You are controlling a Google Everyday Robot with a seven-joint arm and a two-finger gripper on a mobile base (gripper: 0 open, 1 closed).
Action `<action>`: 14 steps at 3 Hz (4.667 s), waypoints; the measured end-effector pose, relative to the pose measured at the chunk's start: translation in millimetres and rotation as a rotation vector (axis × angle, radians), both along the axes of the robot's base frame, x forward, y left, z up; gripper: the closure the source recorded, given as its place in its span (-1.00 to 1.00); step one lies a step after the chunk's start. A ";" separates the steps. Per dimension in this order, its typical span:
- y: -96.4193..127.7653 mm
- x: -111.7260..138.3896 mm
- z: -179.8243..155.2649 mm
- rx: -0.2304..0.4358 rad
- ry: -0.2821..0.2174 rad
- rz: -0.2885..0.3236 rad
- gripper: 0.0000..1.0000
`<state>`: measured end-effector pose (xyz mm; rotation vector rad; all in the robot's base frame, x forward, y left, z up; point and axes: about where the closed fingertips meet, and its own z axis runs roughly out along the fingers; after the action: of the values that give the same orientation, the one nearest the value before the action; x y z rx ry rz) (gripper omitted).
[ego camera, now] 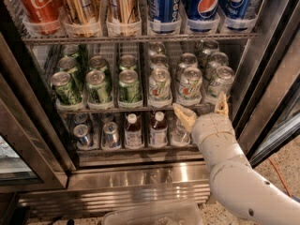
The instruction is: Pick 7up can from middle shelf of fridge
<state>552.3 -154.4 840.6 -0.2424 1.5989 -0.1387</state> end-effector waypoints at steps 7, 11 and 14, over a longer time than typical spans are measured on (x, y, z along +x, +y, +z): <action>3.4 58.4 -8.1 0.003 -0.046 0.015 -0.38; -5.8 80.3 7.8 0.093 -0.093 -0.011 -0.38; -5.2 82.8 1.6 0.115 -0.071 -0.011 0.92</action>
Offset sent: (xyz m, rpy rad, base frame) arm 0.0197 -0.0051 -0.0017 0.0176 -0.0207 -0.0130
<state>635.1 -159.6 842.2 -0.1379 1.5322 -0.0634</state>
